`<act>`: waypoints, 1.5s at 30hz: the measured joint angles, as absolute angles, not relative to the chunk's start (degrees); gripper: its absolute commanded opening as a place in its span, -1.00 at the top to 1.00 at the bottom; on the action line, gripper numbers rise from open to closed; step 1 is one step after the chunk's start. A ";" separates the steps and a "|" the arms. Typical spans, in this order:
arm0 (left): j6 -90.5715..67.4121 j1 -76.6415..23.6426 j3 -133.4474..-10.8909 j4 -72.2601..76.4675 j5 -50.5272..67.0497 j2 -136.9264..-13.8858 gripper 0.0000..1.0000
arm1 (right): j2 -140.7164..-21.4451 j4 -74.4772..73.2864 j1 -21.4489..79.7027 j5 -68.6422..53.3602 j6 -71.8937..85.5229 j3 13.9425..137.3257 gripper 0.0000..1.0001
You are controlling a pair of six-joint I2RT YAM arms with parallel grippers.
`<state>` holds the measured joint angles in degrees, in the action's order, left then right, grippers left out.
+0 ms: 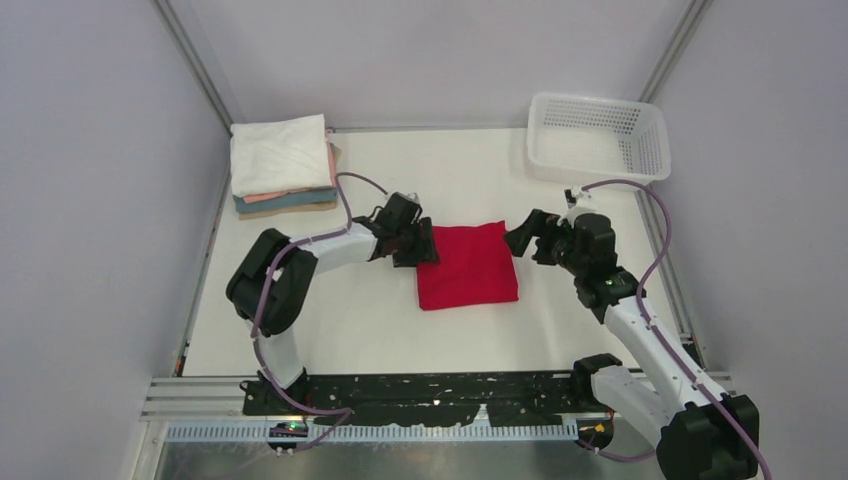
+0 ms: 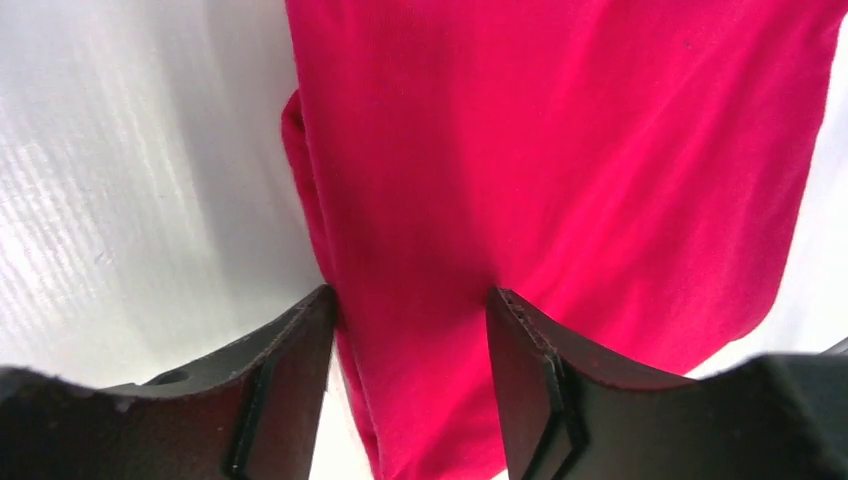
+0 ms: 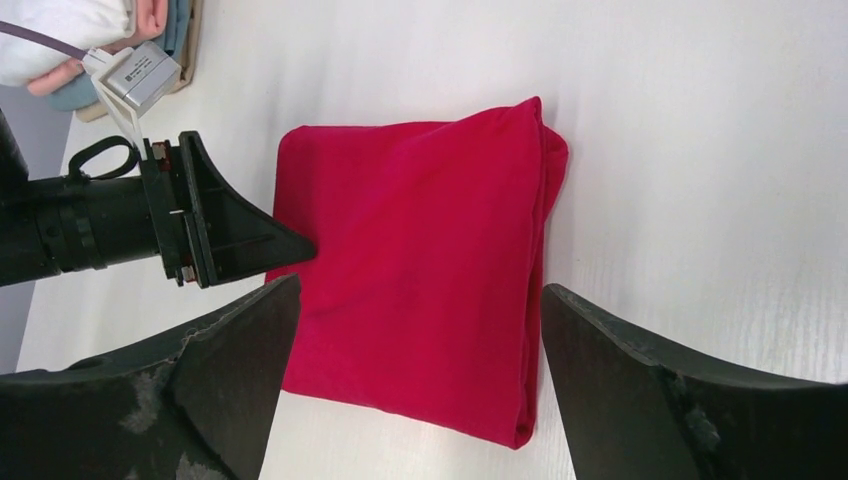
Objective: Fold and stack the t-shirts
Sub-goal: Put the neatly folded tshirt into the corner of the board with the left arm
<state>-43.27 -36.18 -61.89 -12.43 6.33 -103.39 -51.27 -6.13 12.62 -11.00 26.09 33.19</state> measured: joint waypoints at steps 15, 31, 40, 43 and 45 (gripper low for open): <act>-45.10 -42.83 -77.08 -21.17 -0.34 -114.10 1.00 | -50.24 -9.50 12.62 -5.78 22.55 29.78 -0.89; -7.77 -37.69 -93.95 -30.28 -29.28 -114.78 1.00 | -43.81 -8.62 12.62 -3.97 20.56 26.39 -0.89; 8.56 -24.05 -109.62 -25.80 -33.01 -120.40 1.00 | -44.14 -6.90 12.62 -2.00 19.99 25.30 -0.89; 12.80 -20.60 -111.09 -23.35 -33.28 -120.75 1.00 | -45.28 -6.37 12.62 -0.01 19.94 25.28 -0.89; 15.44 -18.83 -113.99 -23.44 -33.39 -121.82 1.00 | -46.02 -6.24 12.62 1.43 19.94 25.26 -0.89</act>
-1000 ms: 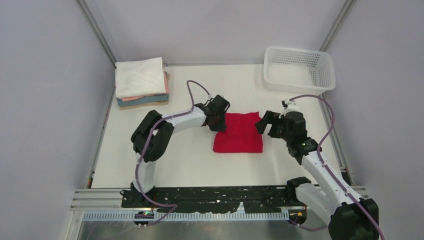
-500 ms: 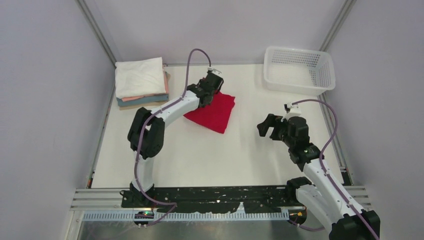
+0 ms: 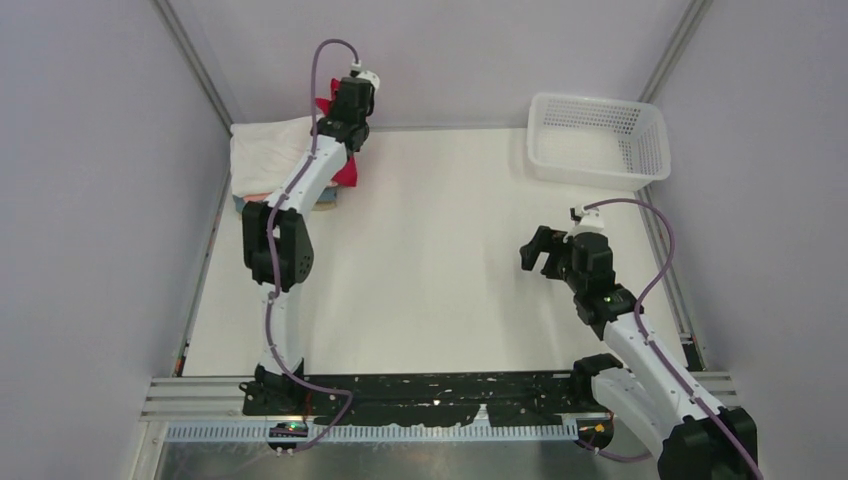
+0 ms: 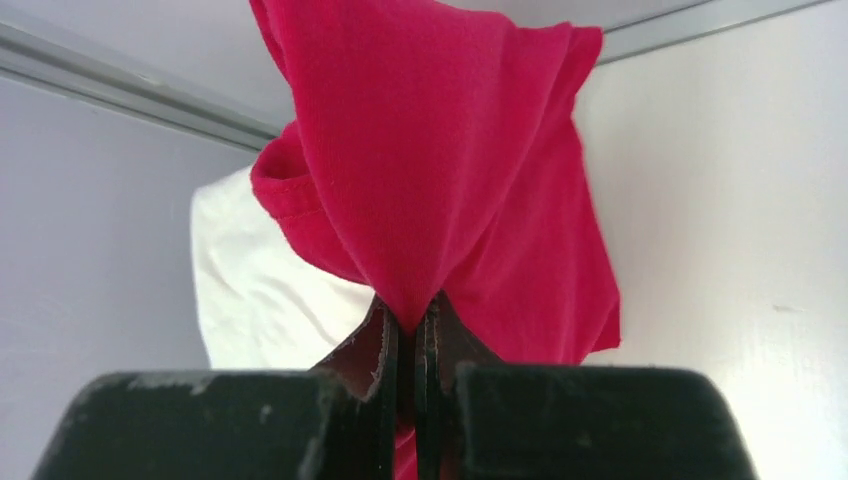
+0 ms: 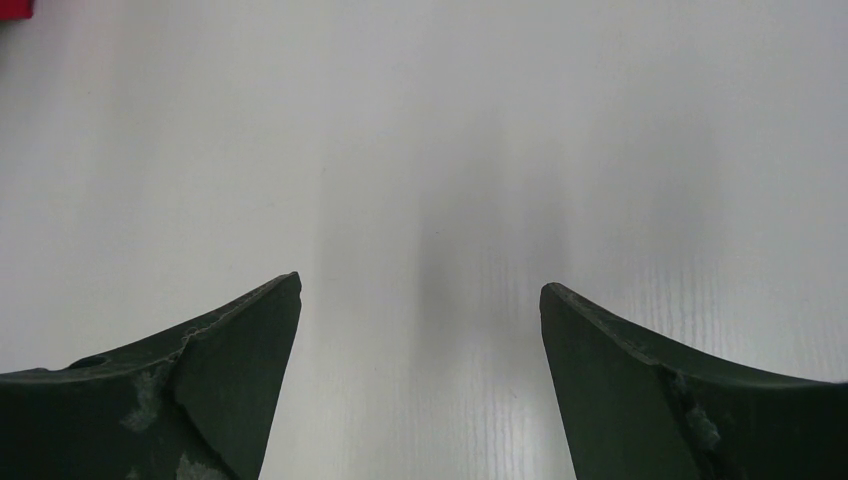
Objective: Fold and stack the t-shirts
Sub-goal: Put the neatly folded tshirt into the corner of the board with the left arm
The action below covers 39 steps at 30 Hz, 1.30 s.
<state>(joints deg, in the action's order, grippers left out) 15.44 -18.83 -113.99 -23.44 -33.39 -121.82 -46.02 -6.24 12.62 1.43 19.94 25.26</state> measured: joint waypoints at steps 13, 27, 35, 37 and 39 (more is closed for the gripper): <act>14.46 -13.67 -120.29 -29.80 -30.41 -117.19 1.00 | -48.51 -5.58 12.62 4.43 19.81 25.26 -0.89; 4.93 -8.16 -122.85 -41.56 -19.31 -108.49 1.00 | -48.53 -5.58 12.62 4.40 19.81 25.26 -0.89; 4.62 -4.78 -122.21 -41.78 -15.33 -110.32 1.00 | -49.54 -5.61 12.62 4.43 19.81 25.26 -0.89; 4.71 -3.40 -122.23 -41.43 -14.66 -111.72 1.00 | -49.65 -5.61 12.62 4.45 19.81 25.26 -0.89; 5.23 -1.45 -122.26 -40.66 -13.78 -113.78 1.00 | -49.65 -5.61 12.62 4.45 19.81 25.26 -0.89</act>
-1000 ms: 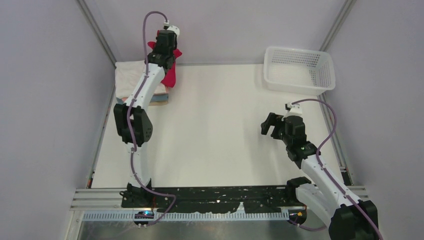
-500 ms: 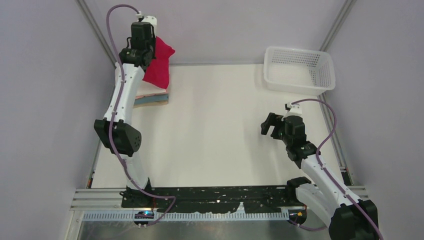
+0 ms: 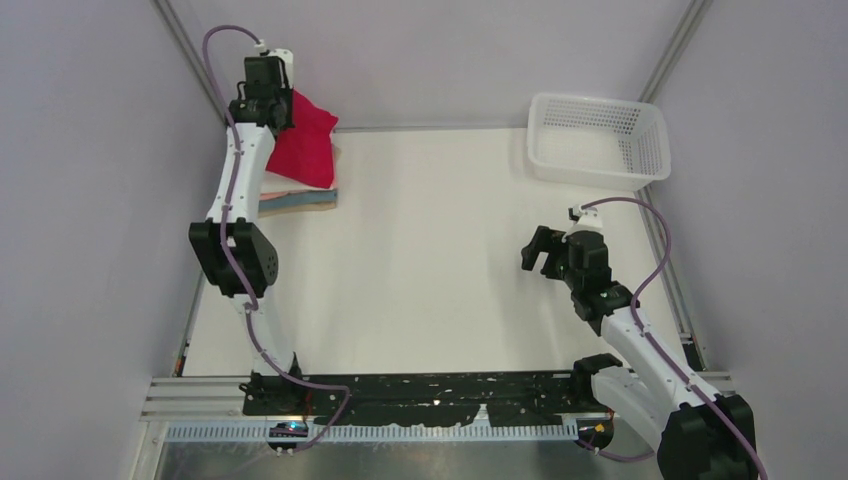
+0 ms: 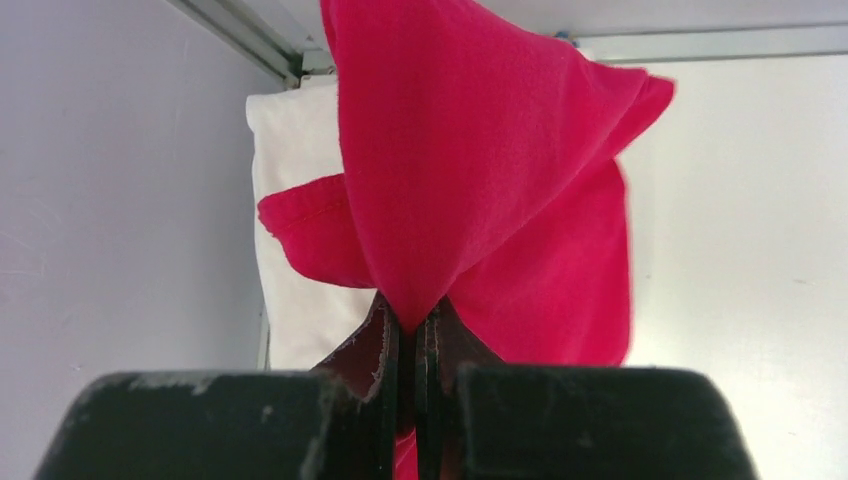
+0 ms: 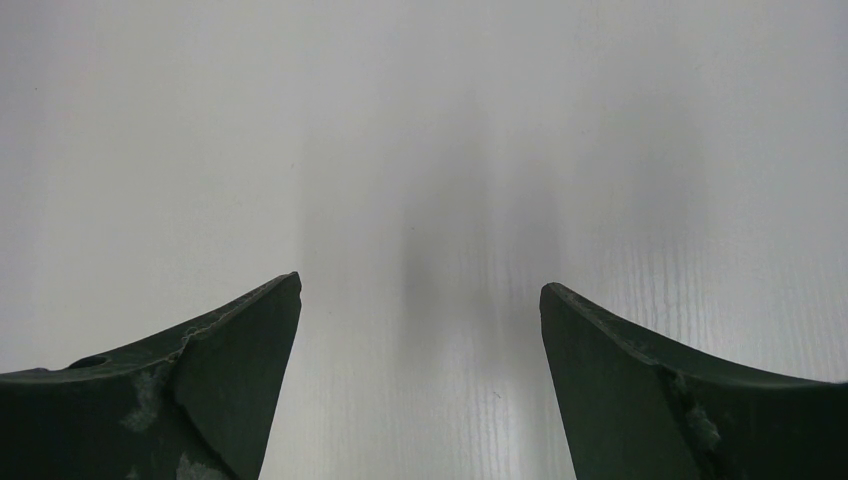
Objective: Fold and stack the t-shirts
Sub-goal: Put the neatly folded tshirt into the corner of the board with the left arm, then reset both arms
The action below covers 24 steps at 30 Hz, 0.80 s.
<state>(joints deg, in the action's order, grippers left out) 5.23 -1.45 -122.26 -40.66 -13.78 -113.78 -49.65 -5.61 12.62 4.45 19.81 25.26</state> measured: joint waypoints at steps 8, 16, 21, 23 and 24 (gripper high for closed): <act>7.07 5.10 -126.56 -39.90 -14.39 -124.60 1.00 | -49.65 -5.61 12.62 4.73 19.81 25.26 -0.89; 5.82 8.10 -126.63 -39.92 -14.61 -126.28 -0.04 | -49.89 -5.58 12.62 6.20 19.77 25.26 -0.89; 2.50 8.75 -126.63 -40.01 -18.35 -126.28 -0.99 | -50.96 -5.69 12.62 6.70 19.81 25.26 -0.89; -0.27 9.04 -126.63 -40.40 -19.73 -126.26 -0.99 | -51.00 -5.89 12.62 7.66 20.18 25.32 -0.89; -1.54 9.19 -126.63 -40.88 -20.01 -126.13 -0.99 | -51.00 -6.33 12.62 8.25 20.53 25.50 -0.89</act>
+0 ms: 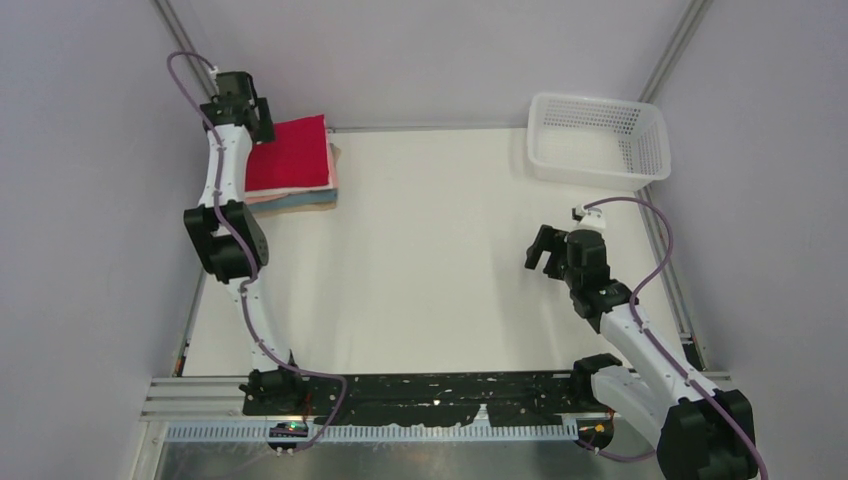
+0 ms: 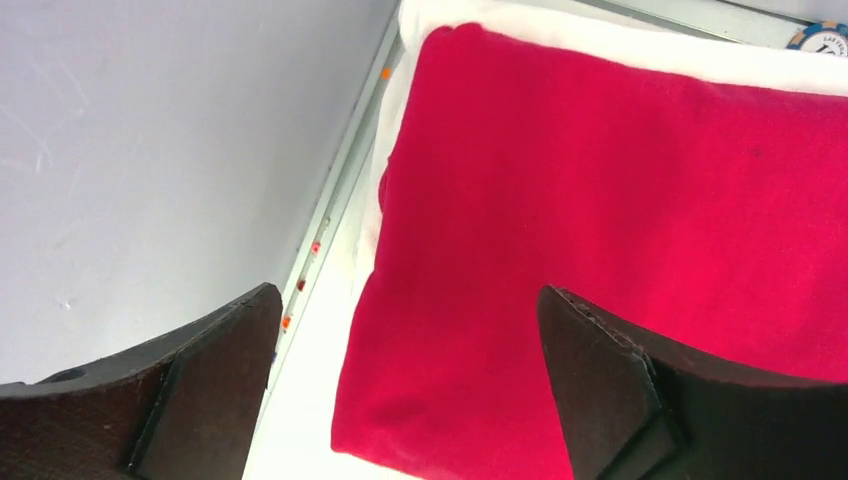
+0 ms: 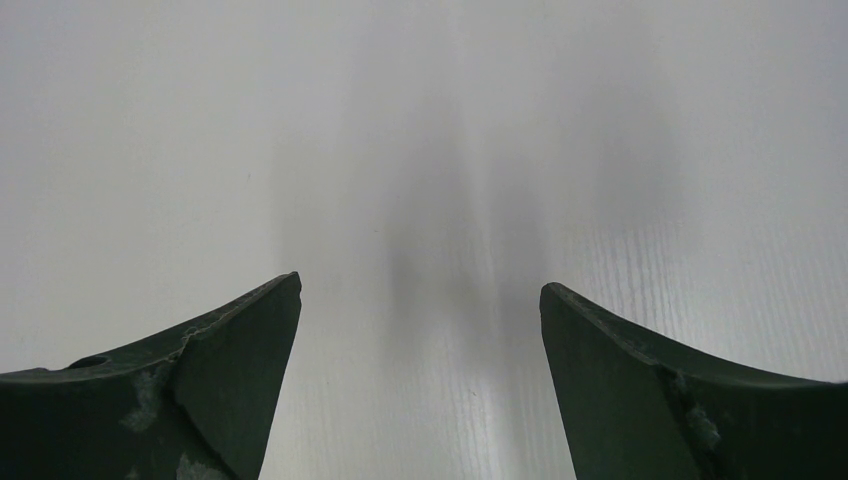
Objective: Fold and stack the t-shirts
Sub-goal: Reset both arms
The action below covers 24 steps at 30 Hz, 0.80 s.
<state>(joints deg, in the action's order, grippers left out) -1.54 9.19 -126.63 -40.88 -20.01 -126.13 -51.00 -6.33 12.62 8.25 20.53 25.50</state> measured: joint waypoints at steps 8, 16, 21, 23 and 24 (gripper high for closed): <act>-14.39 9.15 -106.43 -37.65 -13.41 -108.60 -0.99 | -46.39 -9.23 12.62 8.93 22.63 26.13 -0.89; -23.42 -3.70 -66.61 -21.43 -12.73 -70.72 -0.99 | -38.94 -12.36 12.62 8.49 23.75 26.13 -0.89; -26.48 -18.09 -44.34 -13.82 -12.84 -56.47 -0.99 | -34.76 -12.45 12.62 8.95 24.62 25.19 -0.89; -27.05 -21.98 -37.04 -13.04 -12.82 -54.65 -0.99 | -33.78 -12.29 12.62 9.02 24.73 24.43 -0.89; -27.09 -23.22 -35.22 -13.15 -12.84 -54.33 -0.99 | -33.58 -12.25 12.62 9.06 24.75 24.12 -0.89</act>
<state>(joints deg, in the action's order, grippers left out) -27.09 -23.22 -35.22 -13.15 -12.84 -54.33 -33.58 -12.25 12.62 9.06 24.75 24.12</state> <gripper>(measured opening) 0.994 0.945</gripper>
